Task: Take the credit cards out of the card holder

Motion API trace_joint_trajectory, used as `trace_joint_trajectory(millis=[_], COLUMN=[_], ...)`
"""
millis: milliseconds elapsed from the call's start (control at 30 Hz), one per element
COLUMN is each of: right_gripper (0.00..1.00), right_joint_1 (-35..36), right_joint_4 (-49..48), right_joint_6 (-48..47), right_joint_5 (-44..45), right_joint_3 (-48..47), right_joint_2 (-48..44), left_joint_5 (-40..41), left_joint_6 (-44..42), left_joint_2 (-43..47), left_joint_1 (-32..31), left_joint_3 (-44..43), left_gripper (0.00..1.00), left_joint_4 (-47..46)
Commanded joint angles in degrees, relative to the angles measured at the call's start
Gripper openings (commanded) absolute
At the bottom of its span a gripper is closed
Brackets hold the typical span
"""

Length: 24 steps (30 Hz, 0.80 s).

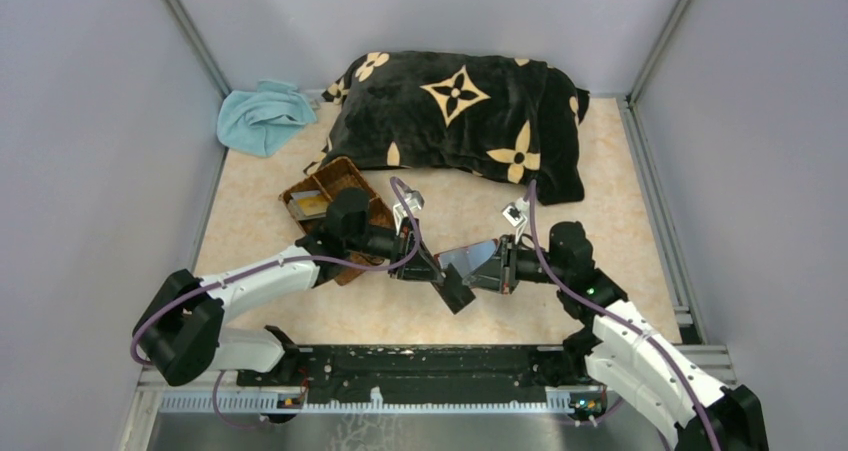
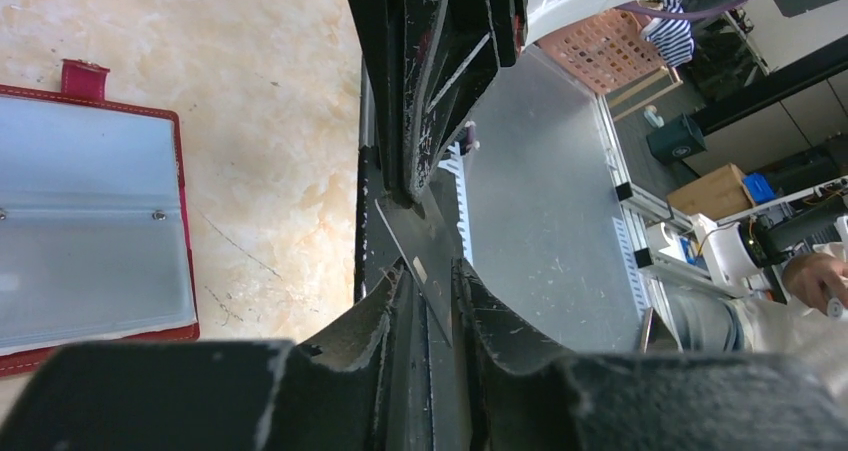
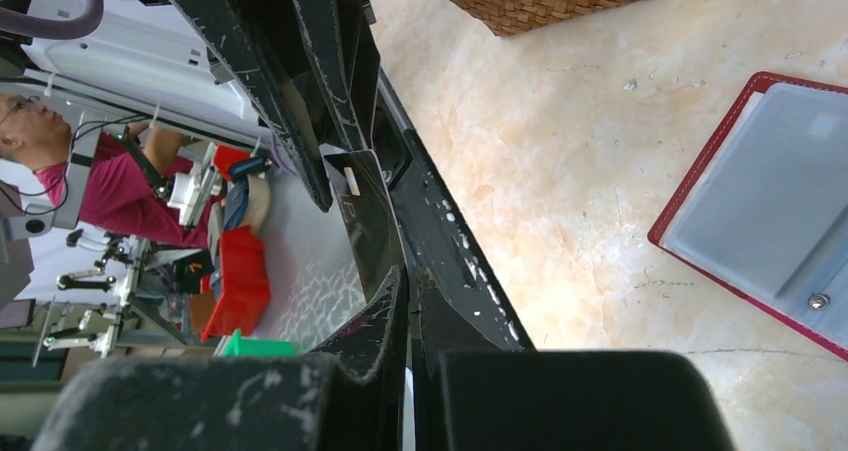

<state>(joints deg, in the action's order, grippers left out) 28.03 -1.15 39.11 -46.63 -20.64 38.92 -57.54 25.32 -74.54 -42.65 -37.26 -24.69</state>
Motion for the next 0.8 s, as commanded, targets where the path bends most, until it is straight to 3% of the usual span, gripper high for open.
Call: trace_joint_trajectory(millis=[0, 167, 333, 400, 500, 633, 767], right_gripper=[0.00, 0.00, 0.01, 0.24, 0.41, 0.43, 0.43], right_joint_1=[0.62, 0.75, 0.79, 0.79, 0.72, 0.63, 0.62], right_joint_4=[-3.93, -4.36, -3.93, -1.36, 4.08, 10.62, 11.51], right_joint_6=[-0.34, -0.09, -0.36, -1.60, -4.04, -5.77, -5.63], right_joint_5=[0.62, 0.32, 1.53, 4.55, 11.40, 22.00, 24.42], right_joint_3=[-2.08, -2.05, -2.27, -3.17, -5.17, -6.69, -5.38], right_joint_2=[0.35, 0.14, -1.25, -2.55, -4.61, -6.35, -7.50], left_joint_5=[-3.59, -3.45, -1.46, 1.37, 7.68, 21.60, 31.78], left_joint_6=[-1.65, -2.28, -2.84, -3.32, -4.32, -1.19, 3.84], left_joint_2=[0.27, -0.65, -1.11, -0.69, 0.46, 3.90, 10.86], left_joint_1=[-0.67, -0.81, -0.85, -0.85, -0.62, 2.53, 8.99], left_joint_3=[0.09, 0.06, 0.25, -0.04, -0.80, -1.18, 1.45], left_gripper=[0.25, 0.00, 0.00, 0.00, 0.00, 0.00, 0.00], left_joint_4=[-0.04, 0.58, 0.73, 2.11, 5.39, 10.13, 11.97])
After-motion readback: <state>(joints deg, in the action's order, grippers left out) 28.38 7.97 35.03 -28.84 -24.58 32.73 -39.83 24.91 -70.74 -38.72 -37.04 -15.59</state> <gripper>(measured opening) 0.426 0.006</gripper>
